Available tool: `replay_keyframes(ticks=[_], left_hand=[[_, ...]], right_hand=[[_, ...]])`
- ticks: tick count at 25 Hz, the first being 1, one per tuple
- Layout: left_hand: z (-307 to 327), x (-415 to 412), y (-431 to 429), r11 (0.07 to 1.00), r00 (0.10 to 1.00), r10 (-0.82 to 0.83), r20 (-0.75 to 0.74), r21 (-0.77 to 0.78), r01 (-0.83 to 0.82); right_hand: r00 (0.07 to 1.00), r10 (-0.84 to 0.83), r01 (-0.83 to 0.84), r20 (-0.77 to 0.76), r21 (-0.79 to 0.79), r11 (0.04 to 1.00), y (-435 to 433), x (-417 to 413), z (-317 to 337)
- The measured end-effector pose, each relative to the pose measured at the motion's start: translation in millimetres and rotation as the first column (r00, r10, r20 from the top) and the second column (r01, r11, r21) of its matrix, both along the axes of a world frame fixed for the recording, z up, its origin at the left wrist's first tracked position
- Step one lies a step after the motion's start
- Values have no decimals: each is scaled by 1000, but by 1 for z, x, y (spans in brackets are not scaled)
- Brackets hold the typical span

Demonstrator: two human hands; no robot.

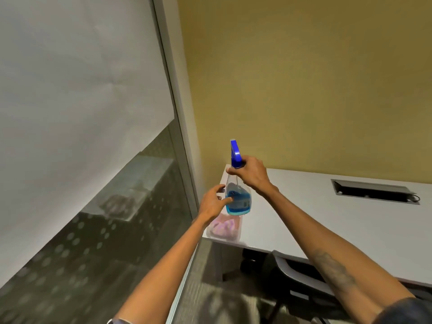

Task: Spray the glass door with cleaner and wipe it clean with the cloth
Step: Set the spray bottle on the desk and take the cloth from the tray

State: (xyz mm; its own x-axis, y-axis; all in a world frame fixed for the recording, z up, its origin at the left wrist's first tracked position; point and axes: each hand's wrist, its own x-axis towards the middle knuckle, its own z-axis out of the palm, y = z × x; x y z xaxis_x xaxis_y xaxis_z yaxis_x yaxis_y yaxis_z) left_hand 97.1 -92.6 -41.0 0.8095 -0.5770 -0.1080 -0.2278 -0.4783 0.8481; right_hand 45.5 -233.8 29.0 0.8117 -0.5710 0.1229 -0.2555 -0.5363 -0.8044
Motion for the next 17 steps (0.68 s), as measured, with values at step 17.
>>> replay_keyframes(ticks=[17], left_hand=[[-142,104,-92,893,998,-14,-64,448,41]], right_hand=[[960,-196,234,-200,185,955,-148,94,-186]])
